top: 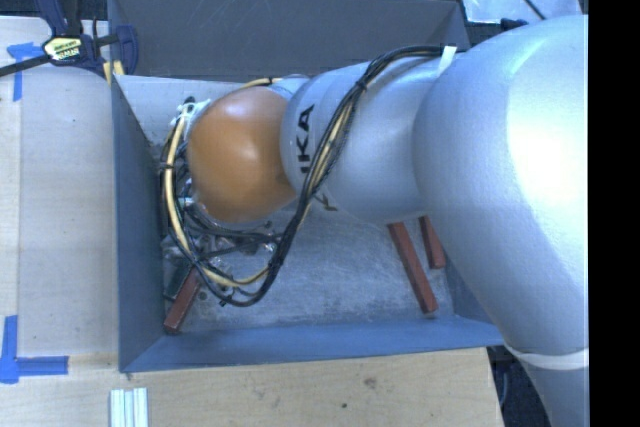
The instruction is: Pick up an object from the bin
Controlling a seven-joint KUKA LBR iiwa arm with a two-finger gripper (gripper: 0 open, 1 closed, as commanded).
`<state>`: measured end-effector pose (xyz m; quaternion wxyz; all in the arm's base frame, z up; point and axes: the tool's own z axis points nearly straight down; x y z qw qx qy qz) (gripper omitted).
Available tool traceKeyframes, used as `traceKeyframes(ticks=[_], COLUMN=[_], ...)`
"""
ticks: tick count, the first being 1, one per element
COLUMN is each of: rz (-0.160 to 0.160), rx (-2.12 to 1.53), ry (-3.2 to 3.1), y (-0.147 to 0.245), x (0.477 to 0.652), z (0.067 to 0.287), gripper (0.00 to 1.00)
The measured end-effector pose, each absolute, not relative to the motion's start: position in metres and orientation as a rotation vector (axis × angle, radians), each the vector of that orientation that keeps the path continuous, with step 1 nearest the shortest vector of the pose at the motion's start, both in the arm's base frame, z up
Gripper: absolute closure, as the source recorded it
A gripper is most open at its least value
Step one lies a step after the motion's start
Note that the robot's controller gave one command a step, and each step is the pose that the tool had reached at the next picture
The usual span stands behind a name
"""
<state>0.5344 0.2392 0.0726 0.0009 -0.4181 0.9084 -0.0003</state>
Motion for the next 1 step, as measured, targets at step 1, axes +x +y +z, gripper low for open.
traceKeyframes(ticks=[1], rz=[-0.001], rx=[-1.313], ry=[2.852], y=[0.2392], x=[0.5344], z=[0.0727], gripper=[1.0])
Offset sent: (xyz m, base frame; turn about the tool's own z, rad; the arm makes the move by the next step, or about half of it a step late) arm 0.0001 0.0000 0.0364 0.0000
